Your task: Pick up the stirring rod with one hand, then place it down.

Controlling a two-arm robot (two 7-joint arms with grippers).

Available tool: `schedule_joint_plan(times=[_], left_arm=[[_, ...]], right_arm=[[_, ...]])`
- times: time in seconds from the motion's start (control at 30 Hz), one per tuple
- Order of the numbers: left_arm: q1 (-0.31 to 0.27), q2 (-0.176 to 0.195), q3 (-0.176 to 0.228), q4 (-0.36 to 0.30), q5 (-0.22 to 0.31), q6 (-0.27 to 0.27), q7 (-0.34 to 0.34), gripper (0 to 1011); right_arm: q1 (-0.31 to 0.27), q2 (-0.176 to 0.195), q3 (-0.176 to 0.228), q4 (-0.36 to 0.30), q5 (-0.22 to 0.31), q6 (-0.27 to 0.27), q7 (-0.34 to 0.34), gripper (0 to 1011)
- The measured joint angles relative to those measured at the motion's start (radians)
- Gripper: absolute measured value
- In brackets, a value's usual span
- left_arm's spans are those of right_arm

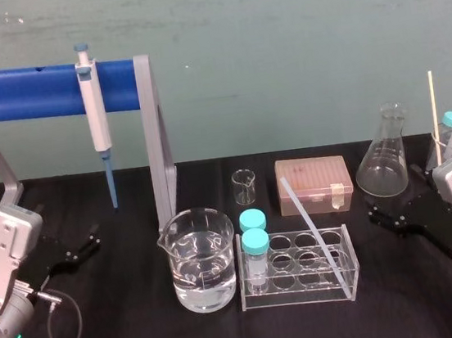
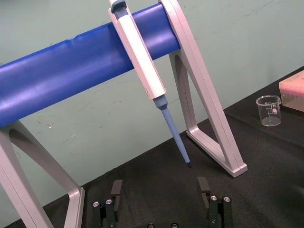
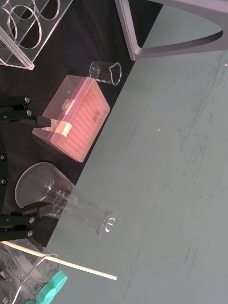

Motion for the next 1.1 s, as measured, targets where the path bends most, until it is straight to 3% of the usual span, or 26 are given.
schedule_joint_plan(times=[1.1], left_arm=[[0.000,0.000,0.000,0.000,0.000,0.000,0.000,1000]], right_arm=[[0.000,0.000,0.000,0.000,0.000,0.000,0.000,1000]])
